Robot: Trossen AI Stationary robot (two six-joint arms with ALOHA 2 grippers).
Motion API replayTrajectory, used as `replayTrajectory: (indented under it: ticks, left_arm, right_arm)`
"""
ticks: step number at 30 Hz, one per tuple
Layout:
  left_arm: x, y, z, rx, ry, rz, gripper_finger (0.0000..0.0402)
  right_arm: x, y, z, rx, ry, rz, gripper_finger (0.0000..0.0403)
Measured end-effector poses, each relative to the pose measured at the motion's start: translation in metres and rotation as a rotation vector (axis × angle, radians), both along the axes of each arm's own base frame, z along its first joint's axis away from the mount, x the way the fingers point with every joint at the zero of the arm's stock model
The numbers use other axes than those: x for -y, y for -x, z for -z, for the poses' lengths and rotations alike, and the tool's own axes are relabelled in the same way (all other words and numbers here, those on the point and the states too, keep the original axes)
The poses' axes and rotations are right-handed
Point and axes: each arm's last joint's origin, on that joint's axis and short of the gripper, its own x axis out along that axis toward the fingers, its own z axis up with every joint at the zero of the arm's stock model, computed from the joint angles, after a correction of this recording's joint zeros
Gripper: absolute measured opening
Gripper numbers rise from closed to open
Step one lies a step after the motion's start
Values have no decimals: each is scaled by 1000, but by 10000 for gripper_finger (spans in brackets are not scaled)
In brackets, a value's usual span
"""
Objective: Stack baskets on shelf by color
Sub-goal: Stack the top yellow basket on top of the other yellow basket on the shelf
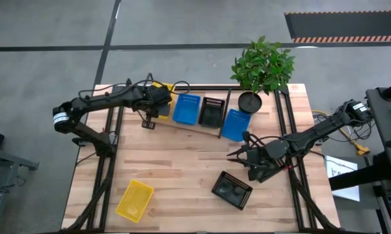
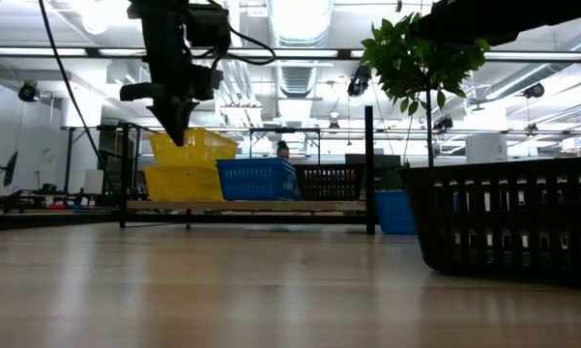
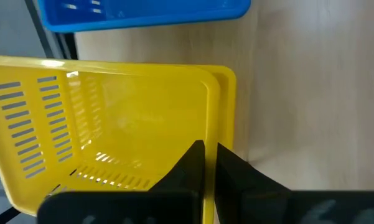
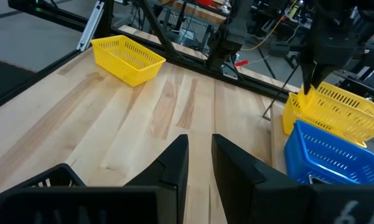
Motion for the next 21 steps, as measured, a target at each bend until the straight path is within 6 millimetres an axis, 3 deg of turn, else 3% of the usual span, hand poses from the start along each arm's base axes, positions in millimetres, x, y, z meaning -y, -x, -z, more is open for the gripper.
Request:
replayTrajectory:
  ticks: [7,21]
  left_arm:
    - [1,3,12,-31,13,0,0]
    - [1,2,12,-26,6,-1,0]
  right_arm:
    - [0,0,0,0,0,0,63]
    - [0,0,0,-1,-3,1,63]
